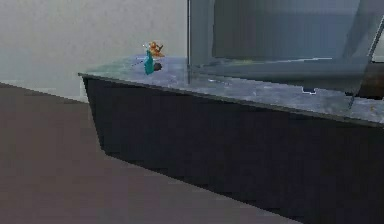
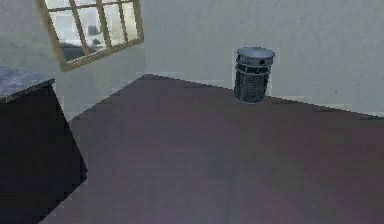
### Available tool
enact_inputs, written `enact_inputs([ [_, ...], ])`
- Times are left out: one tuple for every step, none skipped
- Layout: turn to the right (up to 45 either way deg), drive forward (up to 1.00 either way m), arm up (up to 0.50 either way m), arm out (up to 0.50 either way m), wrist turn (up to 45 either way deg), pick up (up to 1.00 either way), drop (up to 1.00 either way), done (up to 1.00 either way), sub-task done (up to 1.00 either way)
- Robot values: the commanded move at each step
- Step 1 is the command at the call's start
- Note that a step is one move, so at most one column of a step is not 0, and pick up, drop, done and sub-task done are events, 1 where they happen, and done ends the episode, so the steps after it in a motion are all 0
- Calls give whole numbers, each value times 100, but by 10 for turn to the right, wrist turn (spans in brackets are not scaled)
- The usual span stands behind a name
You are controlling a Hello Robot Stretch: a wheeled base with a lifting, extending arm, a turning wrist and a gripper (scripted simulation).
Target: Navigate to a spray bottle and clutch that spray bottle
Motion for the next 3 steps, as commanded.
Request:
enact_inputs([
  [0,75,0,0,0,0,0,0,0],
  [-450,0,0,0,0,0,0,0,0],
  [-450,0,0,0,0,0,0,0,0],
])
